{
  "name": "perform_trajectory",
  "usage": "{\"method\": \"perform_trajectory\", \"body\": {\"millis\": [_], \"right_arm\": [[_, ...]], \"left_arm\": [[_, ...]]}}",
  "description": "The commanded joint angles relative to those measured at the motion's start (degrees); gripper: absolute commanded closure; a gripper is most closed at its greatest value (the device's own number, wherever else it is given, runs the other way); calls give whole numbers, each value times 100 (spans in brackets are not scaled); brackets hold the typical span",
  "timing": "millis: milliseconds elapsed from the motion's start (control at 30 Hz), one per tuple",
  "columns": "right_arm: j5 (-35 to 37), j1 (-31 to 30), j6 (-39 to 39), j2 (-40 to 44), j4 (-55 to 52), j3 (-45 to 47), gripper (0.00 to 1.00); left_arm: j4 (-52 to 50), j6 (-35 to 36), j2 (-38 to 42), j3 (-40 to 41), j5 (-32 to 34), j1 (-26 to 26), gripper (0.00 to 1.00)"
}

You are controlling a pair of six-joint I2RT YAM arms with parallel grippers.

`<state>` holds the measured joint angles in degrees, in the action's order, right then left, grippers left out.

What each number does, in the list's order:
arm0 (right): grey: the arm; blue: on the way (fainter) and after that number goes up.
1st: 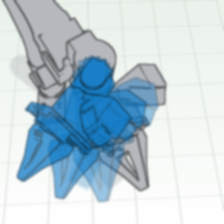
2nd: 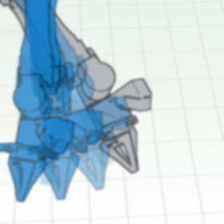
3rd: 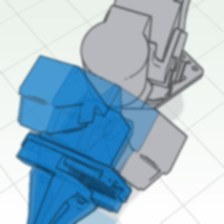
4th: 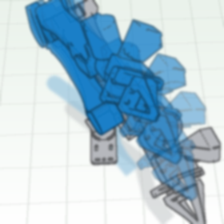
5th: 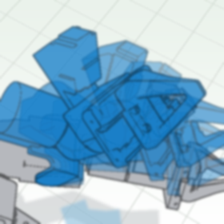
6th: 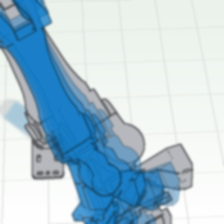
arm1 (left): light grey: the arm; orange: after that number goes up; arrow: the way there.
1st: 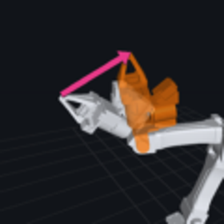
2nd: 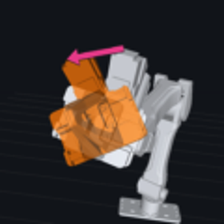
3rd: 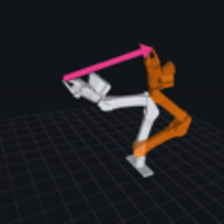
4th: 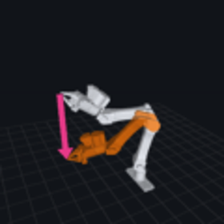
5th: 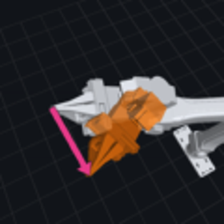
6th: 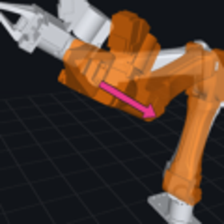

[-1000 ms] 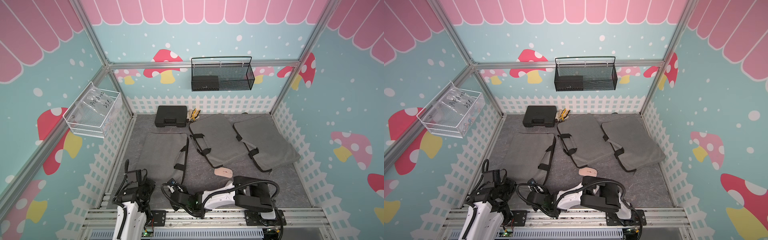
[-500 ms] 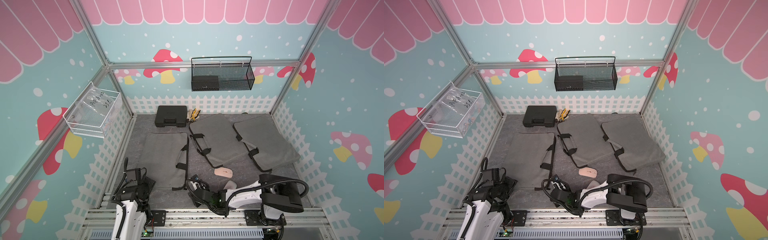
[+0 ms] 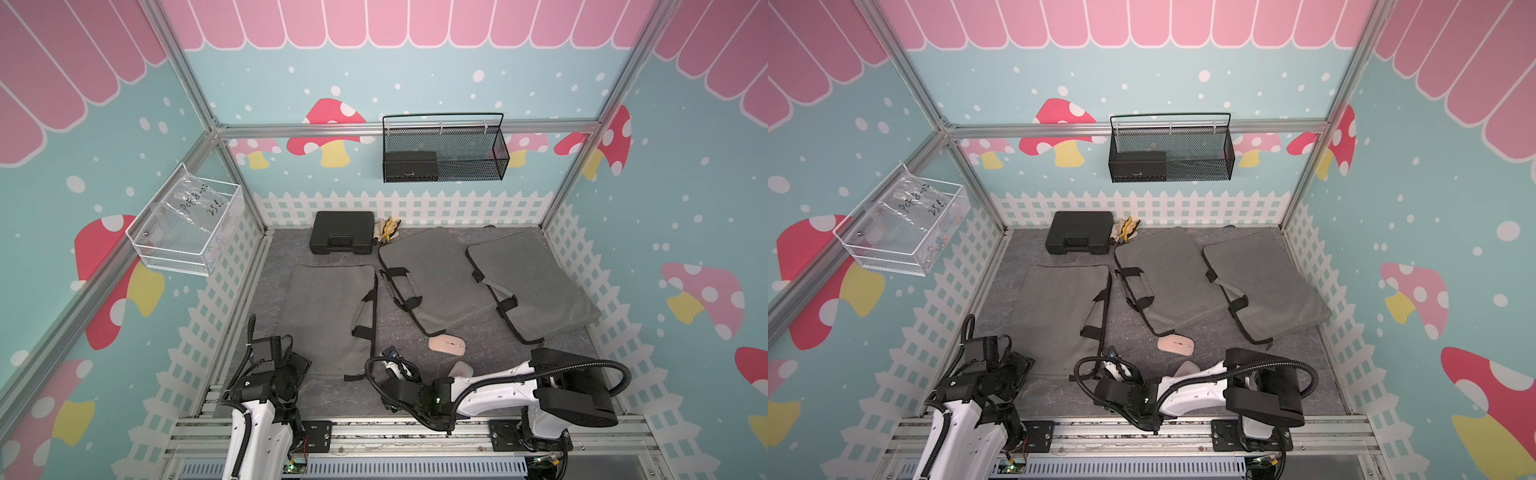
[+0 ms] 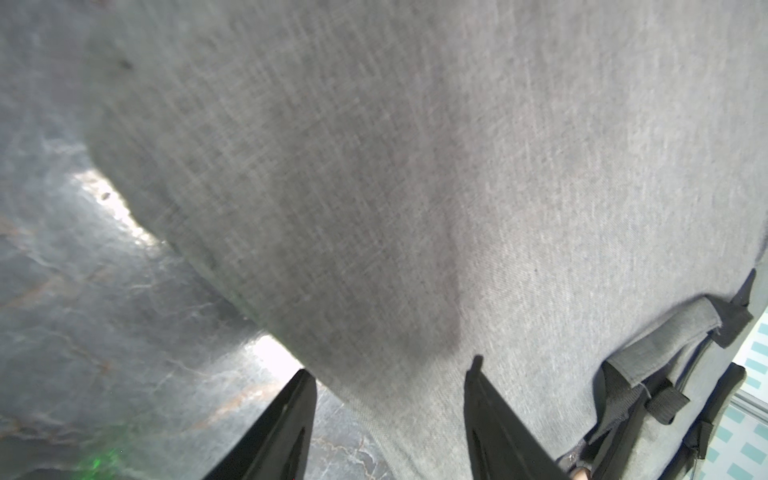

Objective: Put the mouse into the laptop bag
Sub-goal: Zip the zipper on the zippered laptop bag.

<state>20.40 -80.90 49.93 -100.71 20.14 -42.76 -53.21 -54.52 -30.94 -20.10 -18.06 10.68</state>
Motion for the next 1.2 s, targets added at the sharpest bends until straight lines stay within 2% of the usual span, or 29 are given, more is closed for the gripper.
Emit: {"method": "perform_trajectory", "body": {"millis": [0, 200, 367, 400, 433, 500, 567, 733, 867, 1000, 1167], "right_arm": [[1037, 101, 507, -209, -1707, 178, 100], [401, 95, -211, -207, -917, 274, 100], [296, 100, -133, -380, -778, 226, 100], [219, 99, -141, -357, -678, 254, 100], [130, 93, -162, -320, -617, 268, 98], [-7, 82, -236, -197, -581, 260, 86], [16, 57, -231, 14, -603, 324, 73], [250, -4, -65, 677, -702, 576, 47], [709, -114, 141, 826, -1662, 157, 38], [1316, -284, 796, 471, -3074, -578, 29], [1359, -335, 1082, -186, -3773, -1341, 28]], "left_arm": [[58, 152, 1, -190, 1029, 67, 100], [65, 106, 0, -180, 1020, 69, 100], [92, 25, 122, -22, 1018, 73, 100], [77, -1, 117, -20, 987, 67, 93], [70, -14, 101, -27, 960, 67, 81], [57, -2, 38, -93, 907, 69, 60], [49, 27, -10, -134, 910, 71, 50], [39, 65, -31, -126, 913, 66, 44], [31, 64, -41, -194, 860, 72, 42], [30, 63, 35, -179, 820, 69, 38], [-14, 124, 71, -269, 805, 69, 32]]}}
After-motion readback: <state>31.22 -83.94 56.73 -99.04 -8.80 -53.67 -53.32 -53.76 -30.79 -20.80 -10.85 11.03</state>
